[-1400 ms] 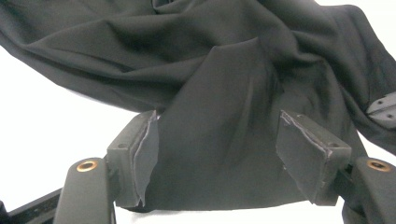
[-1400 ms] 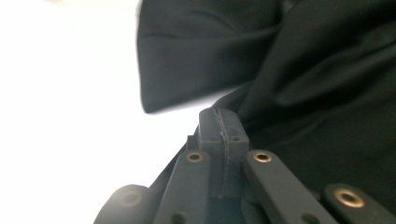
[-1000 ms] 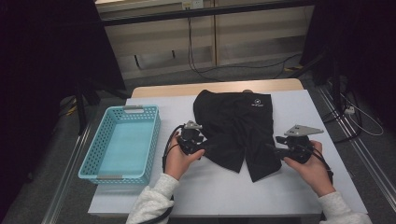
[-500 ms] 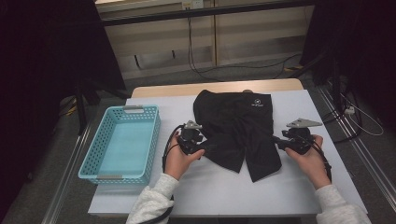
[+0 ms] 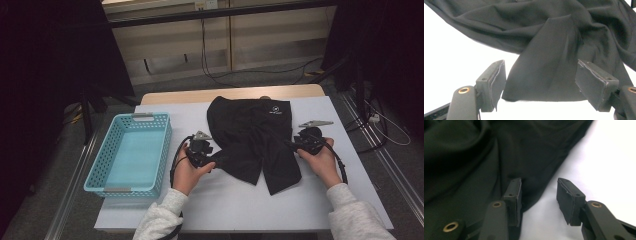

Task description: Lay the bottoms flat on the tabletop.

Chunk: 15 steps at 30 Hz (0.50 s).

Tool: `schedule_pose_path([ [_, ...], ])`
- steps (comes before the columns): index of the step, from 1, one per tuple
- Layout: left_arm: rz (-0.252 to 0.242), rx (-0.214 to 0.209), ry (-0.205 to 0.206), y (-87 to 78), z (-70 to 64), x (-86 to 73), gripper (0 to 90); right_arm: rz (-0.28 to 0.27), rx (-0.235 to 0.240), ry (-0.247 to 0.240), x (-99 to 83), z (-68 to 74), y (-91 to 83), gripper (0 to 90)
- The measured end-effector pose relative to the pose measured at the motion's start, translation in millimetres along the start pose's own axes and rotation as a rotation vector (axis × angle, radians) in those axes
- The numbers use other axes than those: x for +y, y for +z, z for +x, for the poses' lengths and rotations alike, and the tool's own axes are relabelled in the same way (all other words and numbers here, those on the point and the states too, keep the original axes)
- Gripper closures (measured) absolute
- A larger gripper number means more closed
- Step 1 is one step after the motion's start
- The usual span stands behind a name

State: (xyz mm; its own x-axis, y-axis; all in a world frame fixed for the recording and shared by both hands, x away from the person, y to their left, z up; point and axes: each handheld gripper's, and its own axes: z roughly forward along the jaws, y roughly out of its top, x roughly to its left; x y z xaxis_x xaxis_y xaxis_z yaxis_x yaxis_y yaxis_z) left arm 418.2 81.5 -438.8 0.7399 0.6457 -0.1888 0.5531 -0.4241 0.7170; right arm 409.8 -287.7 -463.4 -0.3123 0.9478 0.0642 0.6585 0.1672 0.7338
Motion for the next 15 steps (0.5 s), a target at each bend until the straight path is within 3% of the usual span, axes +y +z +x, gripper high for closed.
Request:
schedule_pose_path([
  [1, -0.002, 0.005, -0.001, 0.4, -0.2, -0.9, 25.2, 0.001, -0.008, -0.015, 0.5, 1.2, 1.1, 59.8],
  [3, 0.005, 0.004, 0.002, 0.2, -0.3, -1.8, 25.2, -0.001, -0.018, -0.014, 2.0, -0.1, 1.7, 77.0],
  [5, 0.006, 0.002, 0.002, -0.2, -0.9, -2.2, 25.3, -0.005, 0.016, -0.019, 2.2, -1.6, 3.2, 90.0],
  [8, -0.003, 0.001, 0.002, -1.8, -0.9, -1.8, 25.5, 0.010, 0.040, -0.014, 5.7, -5.0, 4.1, 90.0],
  [11, -0.010, 0.000, -0.002, -3.4, -0.1, -1.7, 25.7, 0.010, -0.001, -0.008, 8.6, -17.5, 4.2, 90.0],
  [13, -0.012, 0.001, -0.008, -4.3, 1.0, -2.0, 25.7, -0.012, -0.057, -0.014, 11.3, -28.4, 2.5, 90.0],
  [15, -0.019, 0.006, -0.010, -5.2, 1.8, -2.0, 25.7, -0.037, -0.079, 0.022, 12.6, -40.2, 1.9, 90.0],
])
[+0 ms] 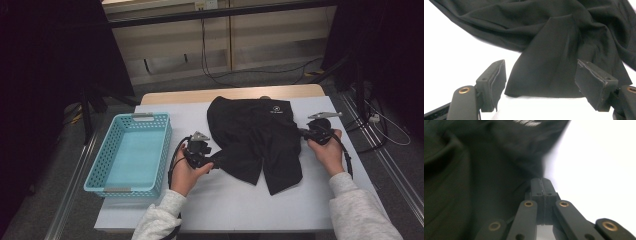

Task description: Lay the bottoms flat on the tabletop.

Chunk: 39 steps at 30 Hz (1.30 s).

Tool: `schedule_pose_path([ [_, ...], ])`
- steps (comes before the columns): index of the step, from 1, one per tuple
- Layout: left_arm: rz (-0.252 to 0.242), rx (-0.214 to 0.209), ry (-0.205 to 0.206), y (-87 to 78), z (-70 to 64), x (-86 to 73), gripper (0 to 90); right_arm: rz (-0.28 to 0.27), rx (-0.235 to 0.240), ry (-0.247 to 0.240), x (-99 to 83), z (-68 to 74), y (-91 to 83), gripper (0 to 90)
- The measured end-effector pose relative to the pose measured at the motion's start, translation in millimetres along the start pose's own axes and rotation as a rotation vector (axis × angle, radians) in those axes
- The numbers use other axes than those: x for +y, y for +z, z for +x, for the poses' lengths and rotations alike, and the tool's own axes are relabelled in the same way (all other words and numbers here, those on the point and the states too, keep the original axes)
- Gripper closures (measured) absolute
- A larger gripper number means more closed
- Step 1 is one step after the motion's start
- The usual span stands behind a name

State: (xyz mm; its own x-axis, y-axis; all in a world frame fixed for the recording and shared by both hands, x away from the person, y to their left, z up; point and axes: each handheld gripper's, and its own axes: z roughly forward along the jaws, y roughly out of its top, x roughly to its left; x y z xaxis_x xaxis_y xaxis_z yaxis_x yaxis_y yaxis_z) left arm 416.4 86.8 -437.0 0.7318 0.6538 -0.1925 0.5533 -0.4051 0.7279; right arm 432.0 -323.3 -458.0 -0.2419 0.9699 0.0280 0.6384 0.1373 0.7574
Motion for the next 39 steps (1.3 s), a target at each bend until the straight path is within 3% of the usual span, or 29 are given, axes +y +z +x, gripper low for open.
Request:
schedule_pose_path([
  [2, -0.001, -0.005, -0.001, -1.5, 0.6, 0.6, 25.7, -0.008, -0.034, 0.011, -0.2, -8.7, 1.1, 90.0],
  [3, -0.008, -0.001, -0.003, -1.8, 0.2, 0.9, 25.6, -0.021, -0.019, 0.038, -0.8, -12.6, 1.4, 90.0],
  [5, -0.013, -0.004, -0.001, -3.1, -0.5, 2.1, 25.6, -0.038, -0.042, 0.031, -0.6, -14.0, -2.4, 87.9],
  [7, -0.012, -0.006, 0.005, -4.1, -1.3, 3.1, 25.5, -0.030, -0.015, 0.073, -0.5, -11.5, -5.3, 74.9],
  [9, -0.014, -0.006, 0.008, -4.0, -2.2, 3.6, 25.5, -0.027, -0.034, 0.030, -1.5, -5.6, -10.4, 71.4],
  [11, -0.010, -0.009, 0.011, -3.6, -2.5, 4.0, 25.4, -0.014, -0.008, 0.049, -4.6, -0.4, -16.9, 61.2],
  [13, -0.011, -0.010, 0.010, -2.3, -3.5, 4.2, 25.3, 0.006, -0.001, 0.013, -9.7, 5.6, -21.7, 59.8],
  [15, -0.005, -0.013, 0.021, -2.3, -3.9, 5.6, 25.3, 0.028, 0.039, 0.023, -15.7, 10.6, -26.0, 57.5],
  [19, -0.019, -0.017, 0.018, -2.5, -5.6, 8.4, 25.2, 0.041, 0.051, 0.008, -21.1, 19.6, -35.8, 55.3],
  [23, -0.028, -0.014, 0.020, -3.2, -3.7, 9.8, 24.7, 0.050, 0.051, -0.048, -28.1, 28.7, -45.1, 55.8],
  [25, -0.026, -0.013, 0.023, -2.7, -3.2, 9.9, 24.5, 0.065, 0.078, -0.038, -33.1, 33.3, -47.7, 56.9],
  [28, -0.020, -0.012, 0.031, -2.2, -2.9, 10.3, 24.4, 0.098, 0.102, -0.063, -39.6, 41.9, -45.8, 60.1],
  [30, -0.032, -0.009, 0.024, -1.1, -4.7, 10.5, 24.4, 0.101, 0.117, -0.092, -39.1, 47.0, -46.3, 74.9],
  [33, -0.024, -0.015, 0.028, 0.6, -5.3, 10.4, 24.5, 0.097, 0.157, -0.094, -39.3, 51.1, -44.7, 88.3],
  [37, -0.024, -0.013, 0.030, 1.7, -5.5, 9.8, 24.6, 0.085, 0.158, -0.096, -36.4, 47.6, -46.5, 89.8],
  [39, -0.026, -0.013, 0.031, 1.2, -5.3, 10.0, 24.5, 0.056, 0.130, -0.083, -33.4, 38.4, -50.3, 89.9],
])
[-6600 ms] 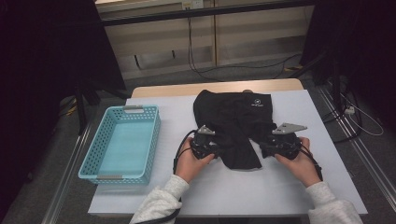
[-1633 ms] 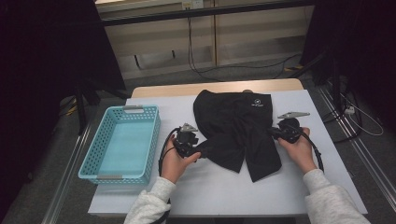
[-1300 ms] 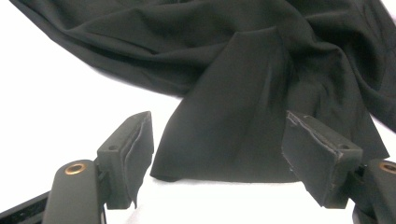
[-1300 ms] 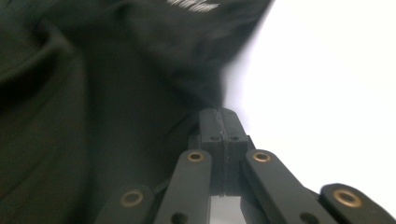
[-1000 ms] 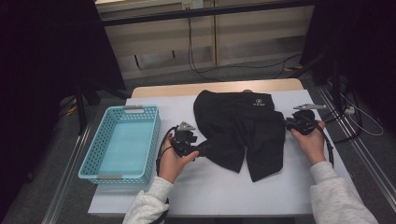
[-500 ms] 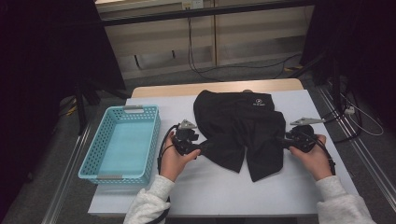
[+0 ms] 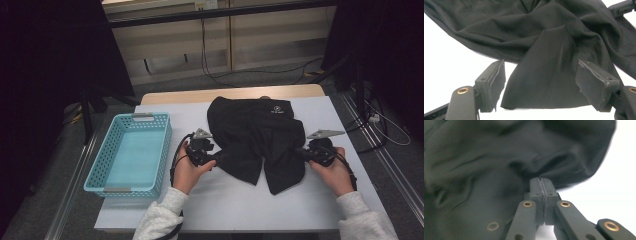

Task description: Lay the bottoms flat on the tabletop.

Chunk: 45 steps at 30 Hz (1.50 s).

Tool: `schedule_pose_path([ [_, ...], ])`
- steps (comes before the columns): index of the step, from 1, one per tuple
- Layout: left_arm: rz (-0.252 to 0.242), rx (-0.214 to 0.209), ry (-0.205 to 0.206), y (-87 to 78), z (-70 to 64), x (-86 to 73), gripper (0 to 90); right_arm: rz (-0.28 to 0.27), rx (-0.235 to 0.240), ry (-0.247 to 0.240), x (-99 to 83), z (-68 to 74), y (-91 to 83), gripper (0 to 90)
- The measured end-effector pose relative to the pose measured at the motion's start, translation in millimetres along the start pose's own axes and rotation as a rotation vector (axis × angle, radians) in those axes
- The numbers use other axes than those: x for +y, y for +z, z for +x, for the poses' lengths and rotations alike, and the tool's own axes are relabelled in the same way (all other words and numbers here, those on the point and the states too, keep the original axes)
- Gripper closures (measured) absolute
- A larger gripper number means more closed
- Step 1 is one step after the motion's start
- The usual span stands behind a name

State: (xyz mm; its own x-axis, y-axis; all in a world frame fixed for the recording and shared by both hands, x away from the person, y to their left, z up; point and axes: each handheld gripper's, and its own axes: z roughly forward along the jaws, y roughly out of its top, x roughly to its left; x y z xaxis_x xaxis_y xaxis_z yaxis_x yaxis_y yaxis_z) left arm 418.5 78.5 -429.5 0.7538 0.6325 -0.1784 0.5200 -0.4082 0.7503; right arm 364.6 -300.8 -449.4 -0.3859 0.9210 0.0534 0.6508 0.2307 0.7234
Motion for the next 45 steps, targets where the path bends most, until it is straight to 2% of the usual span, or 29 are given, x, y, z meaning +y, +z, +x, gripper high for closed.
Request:
schedule_pose_path([
  [3, -0.004, 0.002, -0.003, 1.3, -0.1, -0.3, 24.6, -0.038, -0.041, 0.048, -1.7, -15.4, -5.9, 89.8],
  [7, 0.017, -0.004, 0.005, 4.4, -0.1, -1.3, 24.4, -0.029, -0.057, 0.076, -6.9, -25.1, -4.9, 89.6],
  [8, 0.018, -0.002, 0.009, 5.0, 0.1, -1.6, 24.4, -0.024, -0.048, 0.077, -7.8, -24.9, -3.9, 89.4],
  [12, 0.014, -0.003, 0.011, 4.4, -0.2, -1.7, 24.3, -0.027, -0.070, 0.037, -7.0, -19.6, -3.4, 83.6],
  [14, 0.011, -0.006, 0.011, 4.1, 0.2, -1.6, 24.3, -0.036, -0.059, 0.022, -6.2, -16.7, -4.5, 73.3],
  [16, 0.010, -0.004, 0.011, 3.9, 0.7, -1.6, 24.3, -0.036, -0.072, 0.005, -5.3, -12.6, -5.3, 69.0],
  [18, 0.000, 0.000, 0.008, 5.2, 0.4, -1.9, 24.5, -0.053, -0.070, -0.008, -3.5, -8.8, -5.9, 58.0],
  [20, 0.003, -0.003, 0.020, 7.2, 0.1, -2.1, 24.8, -0.063, -0.081, -0.017, -2.4, -6.5, -6.9, 53.6],
  [21, -0.002, 0.011, 0.018, 9.9, -2.1, -2.3, 25.0, -0.069, -0.084, -0.018, -2.2, -5.5, -8.0, 49.7],
  [23, 0.005, -0.009, 0.042, 13.5, -3.6, -1.9, 25.2, -0.080, -0.076, -0.017, -2.1, -3.6, -9.8, 48.0],
  [25, 0.002, -0.010, 0.049, 19.1, -6.8, -2.2, 25.6, -0.084, -0.077, -0.019, -2.5, -1.8, -11.6, 44.7],
  [27, 0.005, -0.008, 0.075, 24.3, -7.6, -2.2, 25.8, -0.092, -0.064, -0.022, -2.7, -0.8, -12.7, 43.8],
  [30, 0.028, 0.020, 0.088, 32.9, -5.5, -5.7, 25.9, -0.101, -0.070, -0.022, -2.7, 1.5, -14.5, 39.8],
  [35, 0.047, 0.056, 0.110, 43.3, -6.1, -9.8, 27.9, -0.093, -0.050, -0.038, -4.2, 7.3, -13.2, 39.7],
  [37, 0.061, 0.062, 0.131, 42.5, -7.6, -8.6, 33.3, -0.087, -0.052, -0.051, -4.8, 9.5, -13.4, 39.8],
  [39, 0.062, 0.063, 0.132, 41.7, -9.7, -8.9, 40.7, -0.090, -0.042, -0.054, -5.2, 11.0, -14.6, 40.1],
  [43, 0.079, 0.029, 0.123, 41.1, -14.9, -7.2, 63.2, -0.082, -0.038, -0.063, -6.1, 14.0, -15.1, 41.4],
  [45, 0.085, -0.001, 0.104, 41.4, -16.3, -6.8, 73.3, -0.084, -0.036, -0.069, -6.3, 14.5, -15.6, 41.5],
])
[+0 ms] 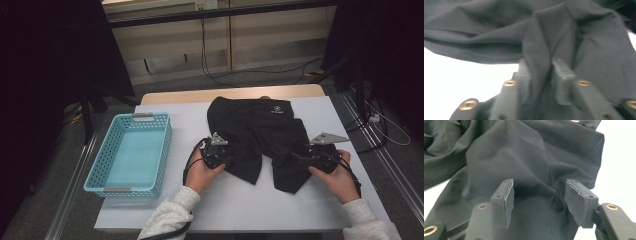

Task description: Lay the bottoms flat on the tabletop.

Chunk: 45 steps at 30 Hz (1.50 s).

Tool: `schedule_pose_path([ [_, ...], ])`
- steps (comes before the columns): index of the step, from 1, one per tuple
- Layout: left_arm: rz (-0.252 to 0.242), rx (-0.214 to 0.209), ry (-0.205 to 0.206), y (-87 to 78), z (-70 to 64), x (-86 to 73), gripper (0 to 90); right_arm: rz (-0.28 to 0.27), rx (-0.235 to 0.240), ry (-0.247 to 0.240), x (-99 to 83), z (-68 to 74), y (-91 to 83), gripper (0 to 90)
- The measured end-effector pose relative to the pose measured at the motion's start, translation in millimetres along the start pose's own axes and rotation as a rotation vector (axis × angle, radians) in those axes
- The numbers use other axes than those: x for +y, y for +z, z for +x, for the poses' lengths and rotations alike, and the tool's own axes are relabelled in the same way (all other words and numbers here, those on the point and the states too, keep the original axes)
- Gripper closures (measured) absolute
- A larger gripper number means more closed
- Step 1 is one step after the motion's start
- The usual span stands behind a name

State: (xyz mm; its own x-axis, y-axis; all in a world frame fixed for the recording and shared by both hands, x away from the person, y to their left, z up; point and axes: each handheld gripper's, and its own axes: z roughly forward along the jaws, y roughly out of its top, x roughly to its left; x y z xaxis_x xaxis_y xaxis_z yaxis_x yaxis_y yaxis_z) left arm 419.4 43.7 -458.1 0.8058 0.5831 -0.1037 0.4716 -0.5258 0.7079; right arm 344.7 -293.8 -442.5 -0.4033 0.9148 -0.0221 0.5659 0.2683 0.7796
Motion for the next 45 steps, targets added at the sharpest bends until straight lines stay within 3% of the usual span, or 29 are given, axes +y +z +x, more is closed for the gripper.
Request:
schedule_pose_path([
  [3, 0.013, -0.034, -0.020, -0.4, -0.4, 0.7, 86.5, -0.003, 0.006, -0.004, -0.2, 1.4, -0.5, 41.6],
  [8, 0.015, -0.050, -0.083, -9.9, 5.1, 3.4, 87.5, -0.010, 0.017, -0.022, 0.1, 7.4, -4.7, 41.6],
  [12, -0.031, -0.030, -0.123, -27.2, 15.8, 6.5, 87.6, -0.014, 0.031, -0.033, -0.7, 11.4, -7.9, 41.6],
  [18, -0.095, 0.040, -0.166, -47.4, 29.2, 8.1, 87.6, -0.026, 0.061, -0.060, 0.9, 25.1, -12.6, 42.2],
  [25, -0.087, 0.068, -0.151, -46.4, 30.1, 6.8, 87.2, -0.027, 0.170, -0.110, 7.1, 57.2, -8.8, 51.8],
  [28, -0.103, 0.073, -0.142, -45.1, 28.2, 7.5, 85.9, -0.002, 0.192, -0.142, 7.1, 69.1, -0.4, 54.1],
  [30, -0.099, 0.060, -0.136, -44.6, 28.2, 8.4, 80.0, 0.037, 0.179, -0.144, 4.5, 72.6, 8.3, 55.9],
  [32, -0.115, 0.058, -0.138, -43.3, 26.9, 8.8, 67.5, 0.074, 0.162, -0.168, 1.9, 72.5, 16.5, 60.7],
  [33, -0.122, 0.050, -0.138, -42.7, 26.2, 9.2, 62.1, 0.099, 0.164, -0.168, 0.1, 71.2, 19.8, 68.0],
  [35, -0.124, 0.030, -0.127, -42.1, 24.4, 10.5, 53.3, 0.091, 0.163, -0.169, -0.9, 65.6, 20.1, 86.5],
  [37, -0.139, 0.020, -0.117, -42.2, 22.4, 12.4, 47.6, 0.084, 0.177, -0.136, 1.2, 57.1, 15.5, 89.2],
  [42, -0.158, 0.002, -0.105, -42.4, 17.3, 16.2, 42.8, -0.024, 0.198, -0.051, 11.1, 38.5, -8.1, 89.4],
  [45, -0.156, -0.004, -0.100, -41.6, 16.1, 16.6, 41.5, -0.031, 0.152, -0.034, 8.7, 23.1, -14.4, 89.3],
])
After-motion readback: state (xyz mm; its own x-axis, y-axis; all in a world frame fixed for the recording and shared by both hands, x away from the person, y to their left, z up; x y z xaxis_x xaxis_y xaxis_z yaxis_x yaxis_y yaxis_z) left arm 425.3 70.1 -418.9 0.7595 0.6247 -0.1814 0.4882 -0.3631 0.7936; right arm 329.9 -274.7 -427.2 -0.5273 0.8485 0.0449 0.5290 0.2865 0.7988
